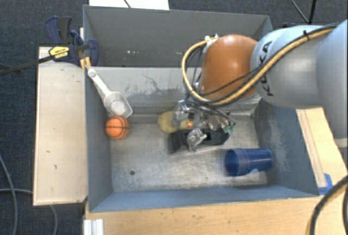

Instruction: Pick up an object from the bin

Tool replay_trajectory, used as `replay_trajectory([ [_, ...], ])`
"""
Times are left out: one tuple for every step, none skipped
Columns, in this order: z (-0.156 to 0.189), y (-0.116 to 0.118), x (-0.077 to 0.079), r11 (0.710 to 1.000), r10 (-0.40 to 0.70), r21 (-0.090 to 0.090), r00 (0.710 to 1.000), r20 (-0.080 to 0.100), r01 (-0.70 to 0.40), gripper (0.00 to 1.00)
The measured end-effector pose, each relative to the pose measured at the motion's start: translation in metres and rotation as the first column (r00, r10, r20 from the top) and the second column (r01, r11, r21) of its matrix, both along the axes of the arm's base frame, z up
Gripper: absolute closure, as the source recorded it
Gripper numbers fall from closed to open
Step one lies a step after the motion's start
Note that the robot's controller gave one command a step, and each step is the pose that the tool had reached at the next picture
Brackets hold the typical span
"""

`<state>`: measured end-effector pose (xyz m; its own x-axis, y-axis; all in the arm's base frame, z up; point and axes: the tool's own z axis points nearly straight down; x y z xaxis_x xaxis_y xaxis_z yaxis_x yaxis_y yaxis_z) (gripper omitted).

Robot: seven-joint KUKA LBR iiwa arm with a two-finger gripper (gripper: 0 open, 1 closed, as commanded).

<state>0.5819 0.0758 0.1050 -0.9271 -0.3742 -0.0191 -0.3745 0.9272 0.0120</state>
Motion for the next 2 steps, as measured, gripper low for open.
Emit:
replay_trajectory([
  [0.0, 0.0, 0.0, 1.0, -0.001, 0.0, 1.0, -0.001, 0.001, 1.0],
  [0.111, 0.0, 0.002, 0.999, 0.04, -0.017, 0.999, -0.009, -0.04, 1.0],
])
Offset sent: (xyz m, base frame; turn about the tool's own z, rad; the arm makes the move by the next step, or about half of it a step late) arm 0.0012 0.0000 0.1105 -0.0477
